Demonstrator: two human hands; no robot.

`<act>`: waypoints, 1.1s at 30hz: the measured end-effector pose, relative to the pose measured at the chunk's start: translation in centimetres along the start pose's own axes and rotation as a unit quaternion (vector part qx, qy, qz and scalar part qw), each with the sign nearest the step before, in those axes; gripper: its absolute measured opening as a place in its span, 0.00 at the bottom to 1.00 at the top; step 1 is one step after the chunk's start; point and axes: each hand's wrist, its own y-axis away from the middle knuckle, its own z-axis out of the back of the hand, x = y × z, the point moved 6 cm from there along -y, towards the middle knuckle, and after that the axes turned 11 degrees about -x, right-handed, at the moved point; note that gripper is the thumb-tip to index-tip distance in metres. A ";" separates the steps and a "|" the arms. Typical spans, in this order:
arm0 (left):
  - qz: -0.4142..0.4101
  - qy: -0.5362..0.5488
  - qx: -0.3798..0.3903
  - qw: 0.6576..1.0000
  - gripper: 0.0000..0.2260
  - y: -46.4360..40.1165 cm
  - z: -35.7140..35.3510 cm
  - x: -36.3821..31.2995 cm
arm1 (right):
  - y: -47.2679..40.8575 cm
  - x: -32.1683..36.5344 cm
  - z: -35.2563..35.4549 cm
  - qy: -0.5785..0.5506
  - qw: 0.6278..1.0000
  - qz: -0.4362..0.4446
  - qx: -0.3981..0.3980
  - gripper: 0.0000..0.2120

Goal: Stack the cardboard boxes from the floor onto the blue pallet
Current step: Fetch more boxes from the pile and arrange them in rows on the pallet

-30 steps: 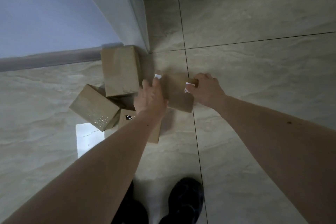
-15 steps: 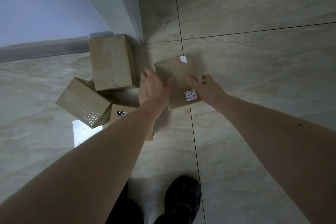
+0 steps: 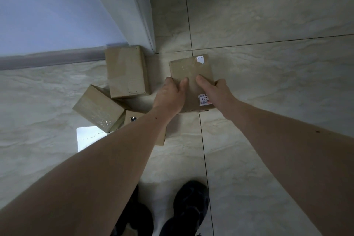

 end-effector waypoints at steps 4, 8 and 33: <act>-0.011 -0.005 -0.018 1.000 0.24 2.8 4.3 -2.3 | 3.8 3.4 1.9 -0.012 1.000 0.016 -0.013 0.34; -0.002 0.015 -0.035 0.999 0.24 5.3 9.2 -3.7 | 8.0 7.2 2.8 0.007 0.999 0.045 -0.021 0.33; 0.110 0.108 -0.169 0.973 0.26 20.5 41.6 18.5 | 39.0 20.9 -19.5 0.189 0.953 0.207 0.118 0.31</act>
